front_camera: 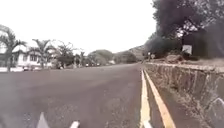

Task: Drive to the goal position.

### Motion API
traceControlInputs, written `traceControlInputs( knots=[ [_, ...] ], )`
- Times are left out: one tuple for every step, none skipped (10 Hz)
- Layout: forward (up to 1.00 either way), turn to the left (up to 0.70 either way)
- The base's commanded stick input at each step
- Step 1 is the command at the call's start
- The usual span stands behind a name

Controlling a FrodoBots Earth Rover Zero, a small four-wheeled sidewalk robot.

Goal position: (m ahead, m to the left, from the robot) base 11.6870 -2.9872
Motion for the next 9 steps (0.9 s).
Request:
traceControlInputs(
  knots=[
    [0.5,0.0],
    [0.5,0.0],
    [0.5,0.0],
    [0.5,0.0],
    [0.5,0.0],
    [0.5,0.0],
    [0.5,0.0],
    [0.5,0.0],
    [0.5,0.0]
  ],
)
